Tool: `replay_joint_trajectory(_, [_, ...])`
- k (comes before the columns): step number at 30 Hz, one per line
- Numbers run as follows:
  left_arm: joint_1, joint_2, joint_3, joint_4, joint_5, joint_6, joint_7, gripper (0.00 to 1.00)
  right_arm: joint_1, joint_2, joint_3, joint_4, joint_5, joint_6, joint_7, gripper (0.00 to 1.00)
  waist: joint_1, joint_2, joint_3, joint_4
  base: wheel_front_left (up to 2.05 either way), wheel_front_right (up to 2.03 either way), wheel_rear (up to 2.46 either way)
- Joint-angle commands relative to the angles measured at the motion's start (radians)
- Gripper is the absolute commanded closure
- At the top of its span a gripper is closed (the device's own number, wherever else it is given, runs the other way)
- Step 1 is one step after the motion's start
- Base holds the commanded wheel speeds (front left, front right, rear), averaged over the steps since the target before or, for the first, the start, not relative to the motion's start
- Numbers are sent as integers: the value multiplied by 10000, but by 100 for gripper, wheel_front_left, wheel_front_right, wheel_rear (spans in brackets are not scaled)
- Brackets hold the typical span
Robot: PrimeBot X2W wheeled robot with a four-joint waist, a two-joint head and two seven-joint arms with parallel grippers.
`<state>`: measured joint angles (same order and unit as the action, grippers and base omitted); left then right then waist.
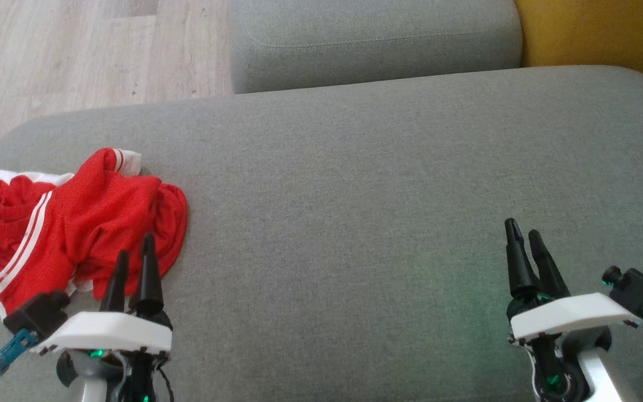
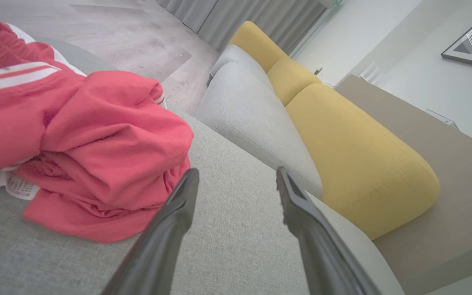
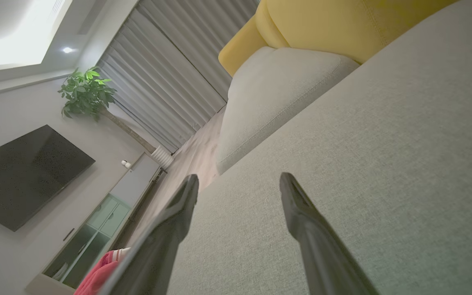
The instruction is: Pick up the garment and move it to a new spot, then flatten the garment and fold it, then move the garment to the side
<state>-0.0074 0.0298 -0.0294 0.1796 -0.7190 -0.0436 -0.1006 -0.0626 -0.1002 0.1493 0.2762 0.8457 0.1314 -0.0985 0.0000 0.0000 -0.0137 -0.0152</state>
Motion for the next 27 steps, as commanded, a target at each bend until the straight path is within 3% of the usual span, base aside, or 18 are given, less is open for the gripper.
replay_joint_trajectory(1, [-454,152,84,-461,349,57,-162,0,-605,3,166,-328,-337,-4,-170,0,0,0,-11,-2,0,0,0])
replay_joint_trajectory(27, [-567,179,-22,-669,3531,291,-923,0,-907,-26,483,-113,-3291,-6,-938,0,0,0,-142,-29,0,0,0])
